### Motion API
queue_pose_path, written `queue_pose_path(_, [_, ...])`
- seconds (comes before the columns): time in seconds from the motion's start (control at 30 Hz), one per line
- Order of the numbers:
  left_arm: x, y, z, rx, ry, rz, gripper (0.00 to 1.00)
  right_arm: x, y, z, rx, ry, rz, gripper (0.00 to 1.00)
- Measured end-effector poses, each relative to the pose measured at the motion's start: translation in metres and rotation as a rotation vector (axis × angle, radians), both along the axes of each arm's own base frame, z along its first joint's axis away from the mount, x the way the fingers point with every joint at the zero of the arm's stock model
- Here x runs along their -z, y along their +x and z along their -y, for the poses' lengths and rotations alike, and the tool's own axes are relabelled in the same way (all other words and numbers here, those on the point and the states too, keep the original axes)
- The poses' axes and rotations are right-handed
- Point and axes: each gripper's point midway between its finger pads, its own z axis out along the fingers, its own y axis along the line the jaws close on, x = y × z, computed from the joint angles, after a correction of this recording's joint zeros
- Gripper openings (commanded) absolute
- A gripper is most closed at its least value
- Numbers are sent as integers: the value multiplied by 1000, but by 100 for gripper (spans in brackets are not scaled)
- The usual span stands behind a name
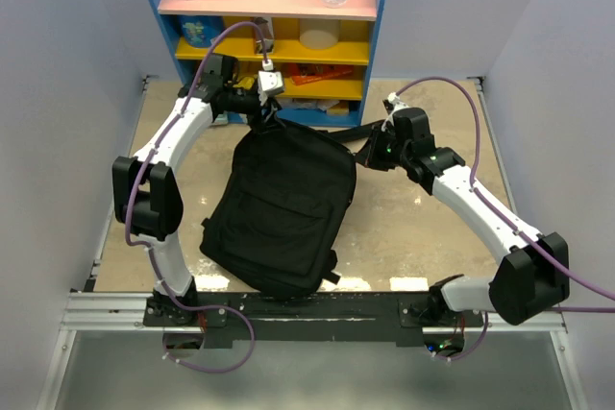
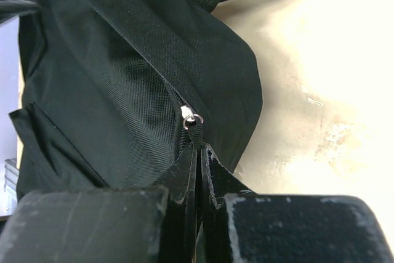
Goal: Pack the student bag
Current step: Zip the student bag at the center of the board.
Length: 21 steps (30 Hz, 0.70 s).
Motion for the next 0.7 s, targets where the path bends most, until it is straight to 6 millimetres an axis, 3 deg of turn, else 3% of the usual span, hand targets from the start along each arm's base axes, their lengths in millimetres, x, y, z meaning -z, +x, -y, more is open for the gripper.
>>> queue_pose_path(0.07, [-9, 3, 2, -3, -2, 17, 69, 1, 0, 1, 4, -6, -7, 0])
queue_pose_path(0.13, [-21, -1, 19, 31, -12, 42, 72, 1, -1, 2, 3, -10, -15, 0])
queue_pose_path(0.23, [-37, -20, 61, 131, -39, 68, 79, -2, 2, 1, 2, -14, -14, 0])
queue_pose_path(0.33, [-45, -39, 100, 234, -64, 76, 79, -4, 3, 1, 3, -16, -15, 0])
queue_pose_path(0.47, [-31, -45, 133, 323, -62, 61, 77, -7, 4, 2, 6, -21, -11, 0])
queue_pose_path(0.6, [-2, -35, 138, 343, -23, 14, 76, -9, 7, 1, 8, -23, -11, 0])
queue_pose_path(0.7, [17, -33, 137, 348, 6, -17, 70, -9, 7, 1, 7, -26, -15, 0])
